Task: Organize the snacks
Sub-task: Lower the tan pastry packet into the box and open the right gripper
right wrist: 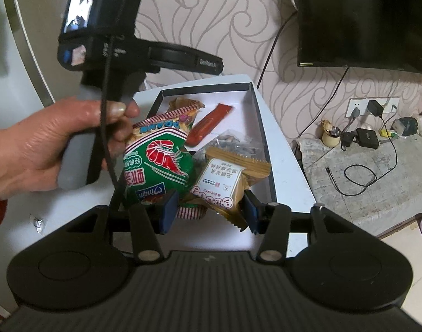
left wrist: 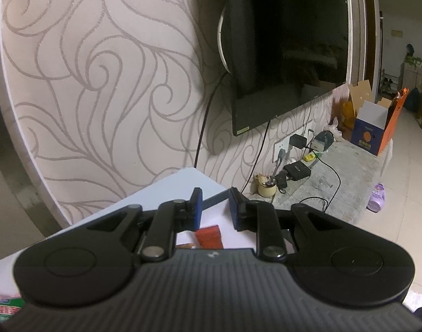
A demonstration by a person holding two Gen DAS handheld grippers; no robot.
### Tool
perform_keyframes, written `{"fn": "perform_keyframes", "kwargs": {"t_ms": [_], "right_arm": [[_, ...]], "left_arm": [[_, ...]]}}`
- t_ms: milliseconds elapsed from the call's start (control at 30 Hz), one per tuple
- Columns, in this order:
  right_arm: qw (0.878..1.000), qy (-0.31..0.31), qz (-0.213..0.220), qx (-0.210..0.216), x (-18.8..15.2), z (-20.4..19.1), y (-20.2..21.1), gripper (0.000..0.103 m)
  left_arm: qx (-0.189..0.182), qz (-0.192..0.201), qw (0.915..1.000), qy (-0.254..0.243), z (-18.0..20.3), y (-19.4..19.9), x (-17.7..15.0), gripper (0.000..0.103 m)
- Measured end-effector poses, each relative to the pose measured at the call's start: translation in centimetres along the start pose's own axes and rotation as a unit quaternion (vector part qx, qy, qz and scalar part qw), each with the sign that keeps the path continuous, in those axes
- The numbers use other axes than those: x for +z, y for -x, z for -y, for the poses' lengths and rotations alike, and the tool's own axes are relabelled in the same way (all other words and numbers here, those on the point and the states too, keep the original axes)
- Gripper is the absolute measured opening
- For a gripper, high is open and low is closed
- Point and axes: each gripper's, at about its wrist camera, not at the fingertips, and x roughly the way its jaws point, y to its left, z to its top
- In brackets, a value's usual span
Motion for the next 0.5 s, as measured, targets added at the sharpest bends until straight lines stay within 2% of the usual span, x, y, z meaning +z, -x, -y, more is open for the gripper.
{"fn": "perform_keyframes", "kwargs": {"t_ms": [67,133,200,333,500], "right_arm": [[1.000,0.002,-0.001,0.002,0.0,0.0,-0.2,0.056],[1.000,0.004,-0.002,0.003,0.1,0.0,-0.3,0.056],[1.000,0.006,-0.004,0.004,0.2,0.0,-0.4,0.056],[1.000,0.007,-0.004,0.003,0.3,0.2,-0.6,0.056],[1.000,0.010,-0.006,0.000,0.6,0.2,-1.3,0.056]], "left_arm": [[0.000,0.002,1.0000,0.003,-0.1,0.4,0.1,0.026],[0.002,0.006,1.0000,0.006,-0.2,0.8,0.2,0.037],[0.002,0.014,0.9999,0.011,-0.3,1.4,0.2,0.044],[0.001,0.026,0.9995,0.015,-0.4,2.9,0.2,0.054],[0.000,0.039,0.9989,0.025,-1.0,4.9,0.2,0.055]]}}
